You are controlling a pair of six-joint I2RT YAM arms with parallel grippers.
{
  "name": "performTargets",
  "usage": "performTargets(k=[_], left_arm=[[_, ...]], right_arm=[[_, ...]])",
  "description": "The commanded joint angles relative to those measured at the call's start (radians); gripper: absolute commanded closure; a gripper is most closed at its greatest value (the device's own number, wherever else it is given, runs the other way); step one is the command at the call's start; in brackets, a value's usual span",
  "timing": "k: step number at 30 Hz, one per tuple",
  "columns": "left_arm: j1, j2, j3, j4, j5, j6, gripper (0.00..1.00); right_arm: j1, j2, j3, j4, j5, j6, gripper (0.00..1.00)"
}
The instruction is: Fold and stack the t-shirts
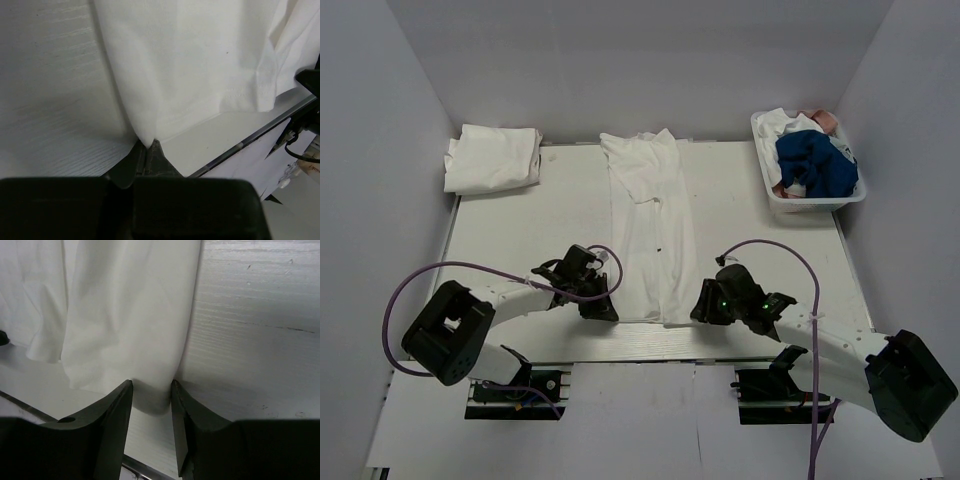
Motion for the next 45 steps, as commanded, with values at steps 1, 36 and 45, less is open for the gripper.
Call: performTargets(k=[1,36,45], left_arm=[[-0.010,0.004,0.027,-0.014,-0.005,0.024,1.00],[0.036,0.139,0.529,-0.114,-0.439,0.010,1.00],[0.115,0.353,0.768,-0.132,-0.510,0.029,1.00]], right_arm=[[-0.003,0.011,0.004,-0.065,-0.057,-0.012,0.57],[-0.068,0.274,0.493,0.110,0.388,-0.101,1.00],[-0.169,0.530,0.712,0.211,0.356,-0.214,1.00]])
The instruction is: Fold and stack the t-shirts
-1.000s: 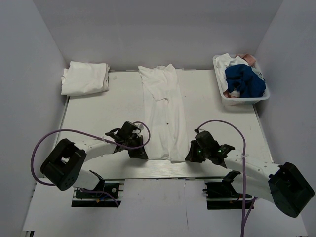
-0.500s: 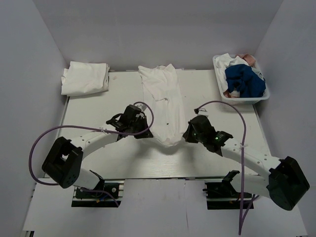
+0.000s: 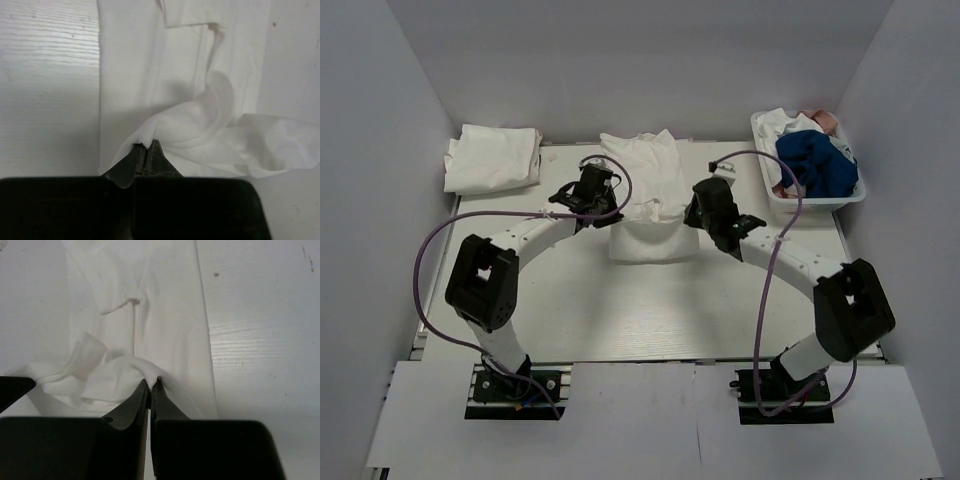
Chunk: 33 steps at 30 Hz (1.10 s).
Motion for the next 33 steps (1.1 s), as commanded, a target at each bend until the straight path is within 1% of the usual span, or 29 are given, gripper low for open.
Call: performTargets(k=[1,5,11,17,18,19,20,21,22,23,24,25,26,27,28,29,30,31,33], left_arm=[[0.032,0.031,0.075,0.000,-0.047,0.028,1.00],[0.065,0.102,0.143,0.046,-0.015,0.058,1.00],[0.085,0.222,0.238,0.069,0.022,0.103,1.00],[0.115,0.300,0.308,0.110,0.054,0.123,1.00],[0.115,0.312,0.318,0.110,0.054,0.123,1.00],[0.127,0.334,0.329,0.119,0.054,0.123,1.00],[0.127,0.344,0.351,0.119,0.054,0.123,0.98],[0.137,0.345,0.362,0.109,0.065,0.123,0.89],[0.146,0.358,0.373,0.109,0.074,0.135,0.62],[0.146,0.358,0.382,0.109,0.089,0.135,0.48],[0.155,0.358,0.382,0.109,0.090,0.146,0.35],[0.155,0.358,0.382,0.109,0.102,0.146,0.22],[0.155,0.333,0.382,0.109,0.102,0.156,0.05],[0.155,0.319,0.382,0.109,0.102,0.157,0.04],[0.155,0.300,0.353,0.109,0.102,0.157,0.04],[0.155,0.279,0.330,0.109,0.102,0.157,0.00],[0.155,0.227,0.301,0.109,0.102,0.157,0.00],[0.155,0.199,0.269,0.124,0.102,0.157,0.00],[0.155,0.116,0.147,0.145,0.102,0.157,0.00]], right_arm=[[-0.042,0.092,0.128,0.082,-0.009,-0.063,1.00],[-0.080,0.214,0.209,0.108,-0.048,-0.089,1.00],[-0.125,0.342,0.342,0.098,-0.120,-0.105,1.00],[-0.169,0.419,0.373,0.136,-0.170,-0.121,1.00],[-0.171,0.428,0.370,0.178,-0.181,-0.147,1.00],[-0.185,0.449,0.370,0.191,-0.227,-0.170,1.00],[-0.188,0.462,0.373,0.205,-0.245,-0.178,1.00],[-0.197,0.480,0.386,0.219,-0.297,-0.213,1.00],[-0.208,0.504,0.400,0.211,-0.334,-0.226,0.97],[-0.209,0.523,0.440,0.200,-0.354,-0.238,0.92],[-0.214,0.532,0.452,0.181,-0.406,-0.249,0.84],[-0.223,0.540,0.465,0.159,-0.423,-0.268,0.66],[-0.226,0.540,0.475,0.144,-0.465,-0.273,0.58],[-0.229,0.535,0.483,0.139,-0.474,-0.276,0.51],[-0.229,0.510,0.480,0.136,-0.485,-0.288,0.33],[-0.231,0.502,0.467,0.137,-0.500,-0.287,0.22],[-0.229,0.491,0.442,0.142,-0.511,-0.292,0.10],[-0.229,0.464,0.407,0.151,-0.514,-0.292,0.10],[-0.225,0.420,0.352,0.168,-0.534,-0.281,0.10]])
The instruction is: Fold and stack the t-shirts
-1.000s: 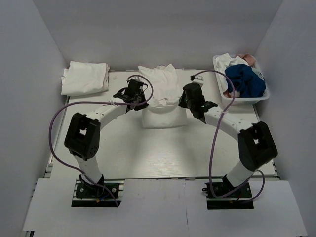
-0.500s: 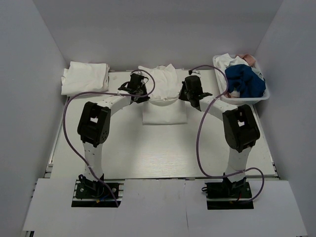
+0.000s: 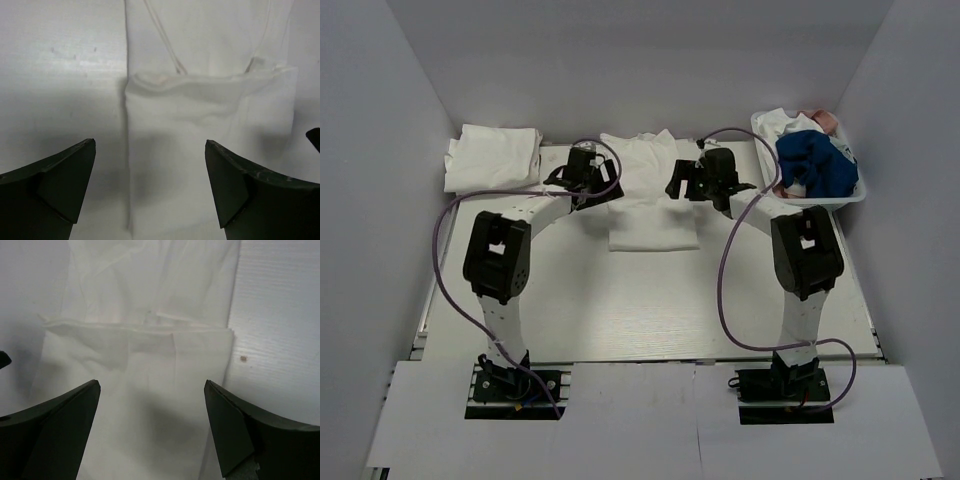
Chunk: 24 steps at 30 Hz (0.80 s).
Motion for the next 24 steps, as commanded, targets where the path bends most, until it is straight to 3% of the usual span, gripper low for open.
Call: performTargets(k=[1,6,8,11,18,24], left_arm=[[-0.005,-0.198,-0.117,0.024,0.016,0.013,0.00],[-0.005,-0.334,-0.315,0.013,0.049,0.000,0.00],[-0.017,-0.391,-0.380,0.054,0.075,-0.010,0.00],[-0.027,-0.407,-0.504,0.116,0.228,-0.032,0.00],[-0.027,-0.358,-0.589,0.177,0.301,-0.076,0.00],[-0.036,-0.319,-0.589,0.166,0.270,-0.095,0.13]], right_arm=[[0.005,-0.142,-0.090,0.045,-0.080,-0.013,0.10],[0.014,-0.228,-0.228,0.091,-0.214,-0.002,0.10],[0.027,-0.247,-0.237,0.072,-0.205,0.013,0.10],[0.028,-0.302,-0.348,0.086,-0.135,0.066,0.10],[0.010,-0.416,-0.512,-0.053,0.065,0.200,0.10],[-0.015,-0.411,-0.599,-0.018,-0.010,0.220,0.10]])
